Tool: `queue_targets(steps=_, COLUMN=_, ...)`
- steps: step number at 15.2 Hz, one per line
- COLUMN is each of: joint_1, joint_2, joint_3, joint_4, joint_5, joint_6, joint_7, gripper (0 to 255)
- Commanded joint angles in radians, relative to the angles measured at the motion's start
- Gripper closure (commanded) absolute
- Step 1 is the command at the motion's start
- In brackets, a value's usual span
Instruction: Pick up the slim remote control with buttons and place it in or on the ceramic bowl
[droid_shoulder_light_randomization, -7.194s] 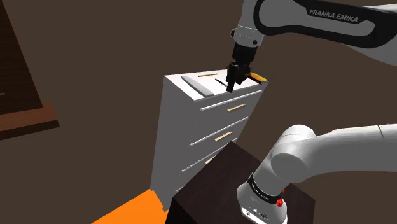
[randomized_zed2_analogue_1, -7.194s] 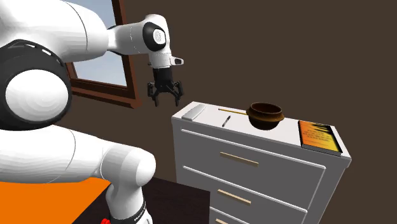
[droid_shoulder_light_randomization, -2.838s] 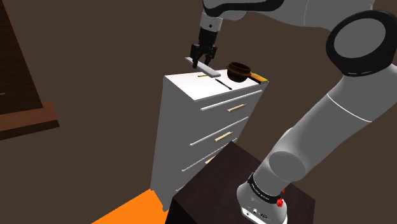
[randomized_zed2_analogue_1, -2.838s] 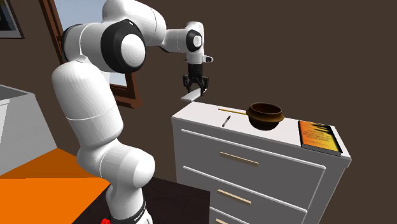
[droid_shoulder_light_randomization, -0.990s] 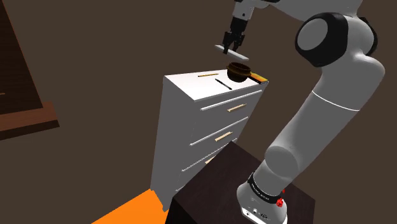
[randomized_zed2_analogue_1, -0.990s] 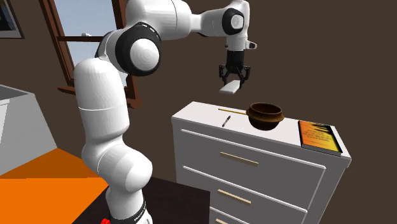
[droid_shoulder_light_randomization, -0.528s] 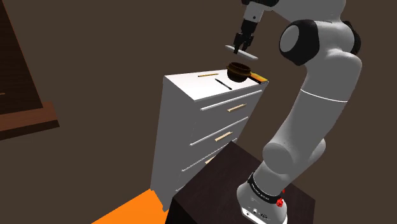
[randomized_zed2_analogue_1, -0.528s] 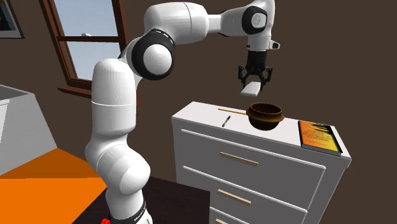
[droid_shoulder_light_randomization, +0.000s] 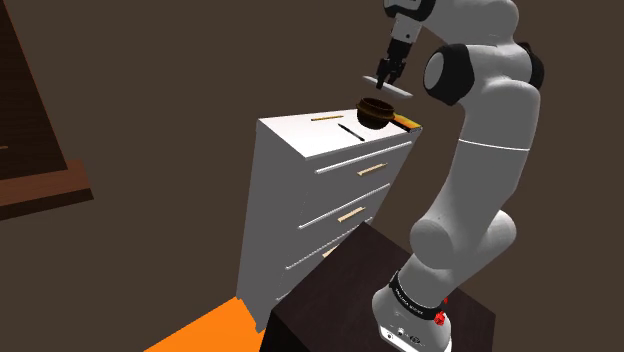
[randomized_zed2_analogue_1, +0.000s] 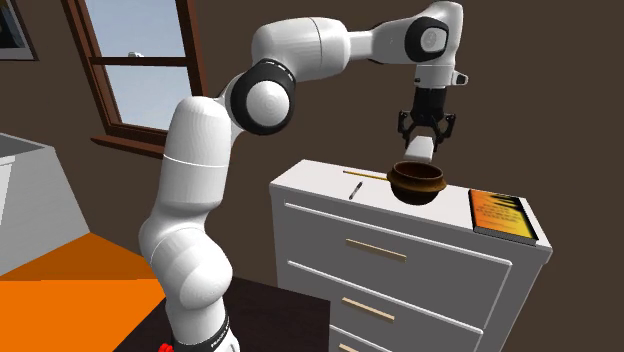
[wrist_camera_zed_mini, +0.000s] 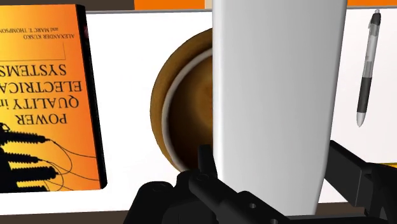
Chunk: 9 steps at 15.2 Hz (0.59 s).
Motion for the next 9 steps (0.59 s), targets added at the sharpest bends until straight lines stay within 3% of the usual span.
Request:
queue_targets(steps=1, joint_1=0.003, joint_2=-0.006, joint_3=0.0, joint_4=-0.035, joint_5=-0.002, joint_6=0.03, joint_7=-0.002, gripper=255)
queue_targets(steps=9, joint_1=0.024, joint_2=-0.042, joint_3=0.002, joint_4=-0.195, joint_5=-0.016, joint_6=0.156, joint_7=0.002, gripper=255)
